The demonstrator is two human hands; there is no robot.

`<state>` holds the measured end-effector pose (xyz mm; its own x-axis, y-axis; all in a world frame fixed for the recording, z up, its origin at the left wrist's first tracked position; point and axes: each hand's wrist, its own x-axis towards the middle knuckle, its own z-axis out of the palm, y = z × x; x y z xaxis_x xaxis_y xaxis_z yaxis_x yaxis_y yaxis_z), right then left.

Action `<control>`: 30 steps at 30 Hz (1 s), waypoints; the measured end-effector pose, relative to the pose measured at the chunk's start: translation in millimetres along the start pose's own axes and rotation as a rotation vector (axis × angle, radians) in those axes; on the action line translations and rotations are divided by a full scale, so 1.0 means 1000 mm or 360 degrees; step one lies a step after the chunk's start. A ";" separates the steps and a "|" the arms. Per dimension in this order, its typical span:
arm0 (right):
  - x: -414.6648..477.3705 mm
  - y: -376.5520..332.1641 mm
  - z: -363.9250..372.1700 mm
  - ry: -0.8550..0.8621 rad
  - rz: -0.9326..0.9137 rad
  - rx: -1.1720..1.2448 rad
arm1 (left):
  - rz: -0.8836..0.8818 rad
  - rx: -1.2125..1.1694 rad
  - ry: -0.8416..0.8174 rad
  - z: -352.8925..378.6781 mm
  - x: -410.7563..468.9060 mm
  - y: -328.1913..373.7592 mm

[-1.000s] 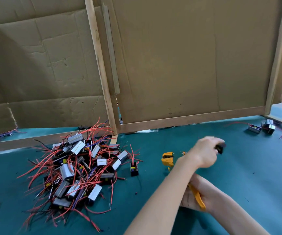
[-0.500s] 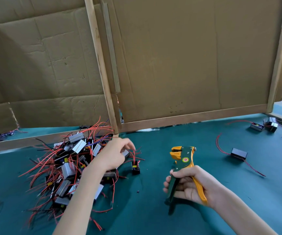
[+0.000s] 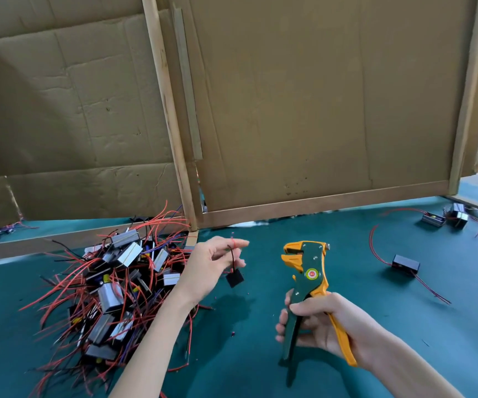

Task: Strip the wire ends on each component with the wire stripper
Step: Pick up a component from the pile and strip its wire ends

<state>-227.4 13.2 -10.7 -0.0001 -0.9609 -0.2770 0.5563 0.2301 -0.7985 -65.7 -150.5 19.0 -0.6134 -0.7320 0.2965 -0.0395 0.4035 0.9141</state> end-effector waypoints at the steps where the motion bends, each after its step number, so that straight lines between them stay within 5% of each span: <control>1: -0.001 0.001 0.001 -0.0037 -0.0030 -0.0041 | 0.0031 0.0012 0.0005 0.001 0.000 0.004; 30: -0.010 0.003 0.010 -0.0248 -0.0348 -0.0463 | 0.0228 0.0205 -0.0195 0.004 -0.011 0.050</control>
<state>-217.3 21.6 -5.4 0.0459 -0.9988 -0.0172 0.2983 0.0301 -0.9540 -64.1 -120.5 60.0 -0.7110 -0.5930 0.3778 -0.0405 0.5709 0.8200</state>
